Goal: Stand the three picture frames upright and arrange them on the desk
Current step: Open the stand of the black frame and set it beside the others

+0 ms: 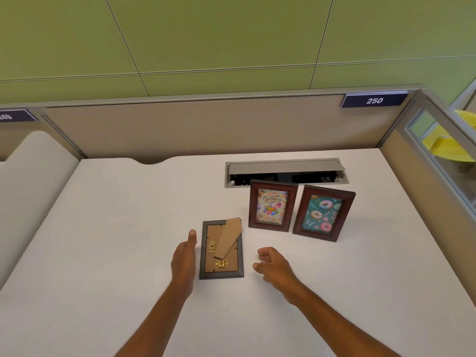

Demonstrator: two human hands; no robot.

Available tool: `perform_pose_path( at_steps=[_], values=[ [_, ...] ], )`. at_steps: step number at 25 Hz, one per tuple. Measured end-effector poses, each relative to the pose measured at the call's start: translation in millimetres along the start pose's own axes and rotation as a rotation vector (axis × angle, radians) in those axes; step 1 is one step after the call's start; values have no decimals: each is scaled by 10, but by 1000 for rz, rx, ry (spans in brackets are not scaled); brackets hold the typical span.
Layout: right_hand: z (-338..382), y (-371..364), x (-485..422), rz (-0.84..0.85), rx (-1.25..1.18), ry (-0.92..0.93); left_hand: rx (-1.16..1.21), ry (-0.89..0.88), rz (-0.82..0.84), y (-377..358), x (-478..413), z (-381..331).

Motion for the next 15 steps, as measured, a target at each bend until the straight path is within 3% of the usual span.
perform_pose_path(
  at_steps=[8,15],
  values=[
    [88,-470,-37,71,-2,-48,28,45,-28,-39,297,260],
    [85,-486,-79,45,-179,-100,57,121,-1,-16,238,275]
  ],
)
Point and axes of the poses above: each hand's wrist, its own x-axis away from the middle knuckle, its own y-axis out of the back of the hand, z = x × y, the point moved 5 cm from there along -x, towards the middle knuckle, and after that the axes turned 9 degrees about z, right-handed, at the moved point
